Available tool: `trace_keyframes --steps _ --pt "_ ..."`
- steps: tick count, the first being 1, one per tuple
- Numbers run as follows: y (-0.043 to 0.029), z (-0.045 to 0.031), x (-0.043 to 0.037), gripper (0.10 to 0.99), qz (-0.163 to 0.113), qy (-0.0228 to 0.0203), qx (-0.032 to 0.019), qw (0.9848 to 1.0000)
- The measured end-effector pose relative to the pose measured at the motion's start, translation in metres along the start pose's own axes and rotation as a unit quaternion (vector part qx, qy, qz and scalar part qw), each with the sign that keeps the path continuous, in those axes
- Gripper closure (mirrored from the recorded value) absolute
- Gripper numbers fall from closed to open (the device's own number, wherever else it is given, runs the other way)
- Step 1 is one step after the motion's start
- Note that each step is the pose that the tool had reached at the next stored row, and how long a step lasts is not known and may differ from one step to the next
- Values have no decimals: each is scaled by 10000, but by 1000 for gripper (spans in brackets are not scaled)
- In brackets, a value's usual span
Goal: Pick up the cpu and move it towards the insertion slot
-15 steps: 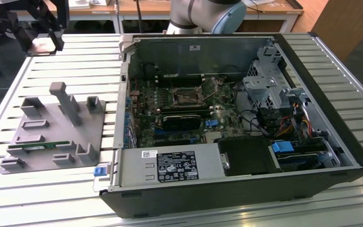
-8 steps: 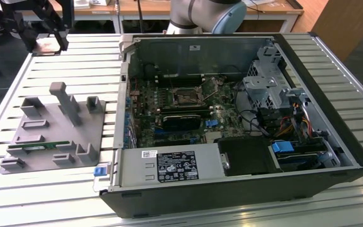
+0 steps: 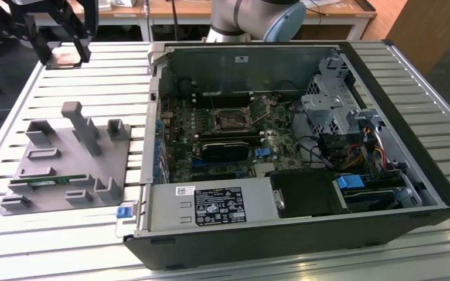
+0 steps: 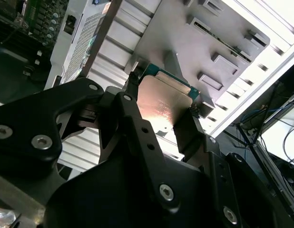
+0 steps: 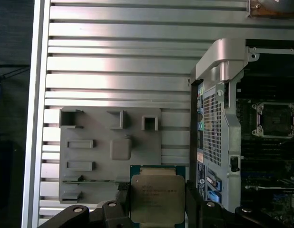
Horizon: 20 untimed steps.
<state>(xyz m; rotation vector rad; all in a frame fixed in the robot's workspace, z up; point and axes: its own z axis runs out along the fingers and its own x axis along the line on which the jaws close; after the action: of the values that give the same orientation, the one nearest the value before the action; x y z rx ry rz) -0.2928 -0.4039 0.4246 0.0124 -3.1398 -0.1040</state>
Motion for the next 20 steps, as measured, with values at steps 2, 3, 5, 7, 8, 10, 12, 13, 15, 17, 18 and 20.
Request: trace_keyframes --steps 2,3,5,7,8,10,12,13,15,17,18,20 --pt "0 0 -21 541 0 0 0 10000" --pt "0 0 -33 541 0 0 0 10000" --pt "0 0 -55 541 0 0 0 10000" --pt "-1 0 -80 541 0 0 0 10000" --pt "-1 0 -94 541 0 0 0 10000" --pt "-1 0 -122 541 0 0 0 10000" --pt "-1 0 -157 541 0 0 0 10000" --pt "-2 0 -174 541 0 0 0 10000" --pt "-2 0 -209 541 0 0 0 10000" --pt "-2 0 -244 541 0 0 0 10000" --pt "-2 0 -260 541 0 0 0 10000" --pt "-2 0 -294 541 0 0 0 10000"
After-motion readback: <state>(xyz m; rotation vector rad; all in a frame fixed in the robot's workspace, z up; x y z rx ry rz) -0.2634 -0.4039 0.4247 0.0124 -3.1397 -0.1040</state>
